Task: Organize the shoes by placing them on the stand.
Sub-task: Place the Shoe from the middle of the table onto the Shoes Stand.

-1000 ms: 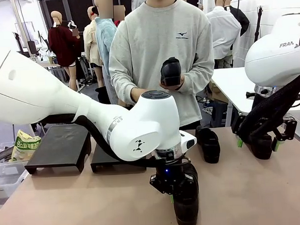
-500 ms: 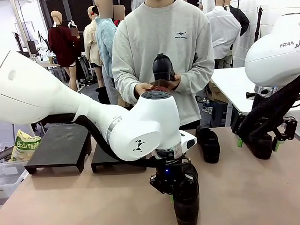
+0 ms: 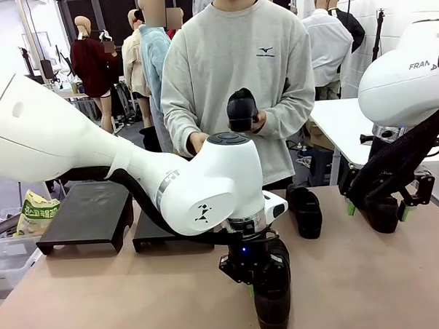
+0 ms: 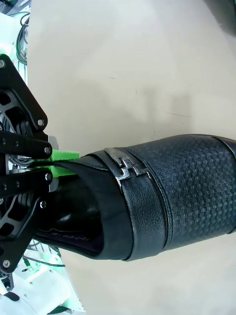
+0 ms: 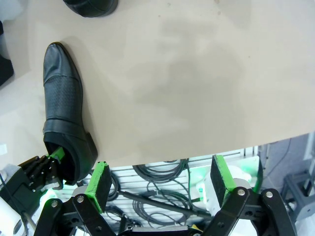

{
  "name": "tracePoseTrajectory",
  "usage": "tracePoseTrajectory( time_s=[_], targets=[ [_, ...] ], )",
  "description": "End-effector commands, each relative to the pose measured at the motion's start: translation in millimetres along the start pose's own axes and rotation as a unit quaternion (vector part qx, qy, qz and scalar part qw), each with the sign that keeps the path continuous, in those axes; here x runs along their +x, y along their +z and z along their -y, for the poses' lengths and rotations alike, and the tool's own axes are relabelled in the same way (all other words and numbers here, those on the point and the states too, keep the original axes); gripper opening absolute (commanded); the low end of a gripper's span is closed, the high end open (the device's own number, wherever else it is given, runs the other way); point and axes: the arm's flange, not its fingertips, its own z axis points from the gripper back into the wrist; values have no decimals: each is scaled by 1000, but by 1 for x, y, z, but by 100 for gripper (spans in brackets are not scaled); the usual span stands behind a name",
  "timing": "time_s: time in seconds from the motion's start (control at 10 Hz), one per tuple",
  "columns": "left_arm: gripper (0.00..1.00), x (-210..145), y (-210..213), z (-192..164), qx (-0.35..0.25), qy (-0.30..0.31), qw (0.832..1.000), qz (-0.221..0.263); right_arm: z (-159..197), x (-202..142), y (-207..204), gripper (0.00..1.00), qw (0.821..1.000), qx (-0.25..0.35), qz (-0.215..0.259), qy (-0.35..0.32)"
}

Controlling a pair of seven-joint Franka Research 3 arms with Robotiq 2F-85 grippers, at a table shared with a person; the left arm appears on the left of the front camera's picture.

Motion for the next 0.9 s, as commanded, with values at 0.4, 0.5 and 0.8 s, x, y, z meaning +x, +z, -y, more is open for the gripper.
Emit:
tracePoseTrajectory(
  time_s=[0.4, 0.5, 0.8],
  targets=[
    [0, -13, 37, -20, 13, -32, 999, 26, -1, 3, 1, 100, 1000, -4, 1, 2],
    [0, -20, 55, -36, 9, -26, 999, 44, -1, 3, 1, 100, 1000, -4, 1, 2],
    [0, -36, 92, -103, -10, -12, 998, 66, -1, 3, 1, 100, 1000, -4, 1, 2]
  ],
)
